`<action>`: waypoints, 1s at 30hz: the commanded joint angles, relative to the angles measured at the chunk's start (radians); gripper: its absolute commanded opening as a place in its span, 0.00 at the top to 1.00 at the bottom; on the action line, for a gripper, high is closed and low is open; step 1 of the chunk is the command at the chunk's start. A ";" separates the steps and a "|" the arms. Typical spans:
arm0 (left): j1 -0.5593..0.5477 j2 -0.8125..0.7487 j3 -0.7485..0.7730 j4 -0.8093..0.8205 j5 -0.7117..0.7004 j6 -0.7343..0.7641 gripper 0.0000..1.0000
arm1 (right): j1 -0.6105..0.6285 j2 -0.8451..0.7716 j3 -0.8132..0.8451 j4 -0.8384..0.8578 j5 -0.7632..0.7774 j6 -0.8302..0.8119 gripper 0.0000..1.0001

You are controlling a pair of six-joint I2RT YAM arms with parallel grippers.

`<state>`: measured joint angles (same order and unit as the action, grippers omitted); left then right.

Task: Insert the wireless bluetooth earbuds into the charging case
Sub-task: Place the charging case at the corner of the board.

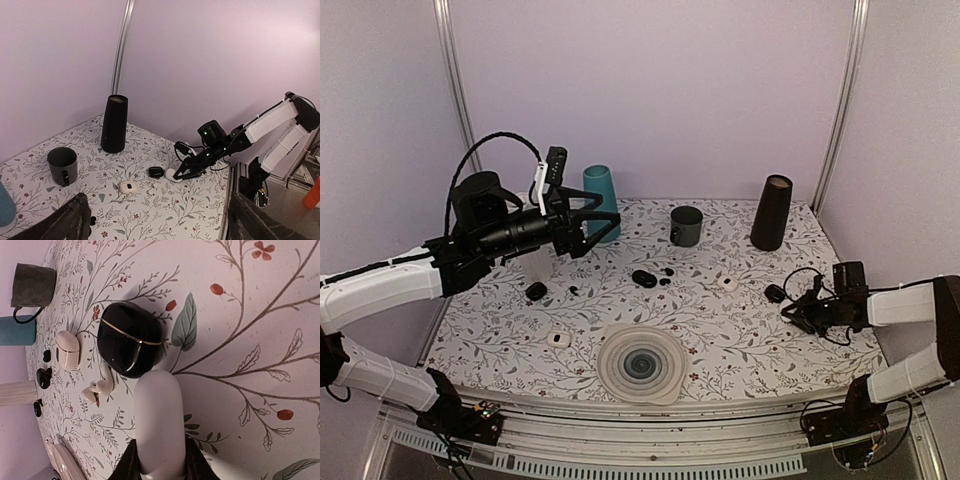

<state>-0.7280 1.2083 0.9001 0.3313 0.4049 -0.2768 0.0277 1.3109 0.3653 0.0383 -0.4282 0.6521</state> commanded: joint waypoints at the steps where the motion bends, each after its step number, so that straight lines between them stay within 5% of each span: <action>1: 0.006 -0.015 -0.013 0.016 -0.008 -0.001 0.04 | -0.039 0.026 0.040 -0.011 0.024 -0.013 0.92; 17: 0.008 -0.012 -0.001 0.016 0.005 -0.004 0.04 | -0.151 0.218 0.230 -0.060 0.022 -0.140 0.82; 30: 0.007 -0.020 -0.007 0.008 0.007 -0.002 0.04 | -0.153 0.232 0.251 -0.081 0.053 -0.162 0.57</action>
<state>-0.7261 1.2079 0.9001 0.3317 0.4065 -0.2779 -0.1207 1.5589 0.6044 -0.0063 -0.4053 0.5087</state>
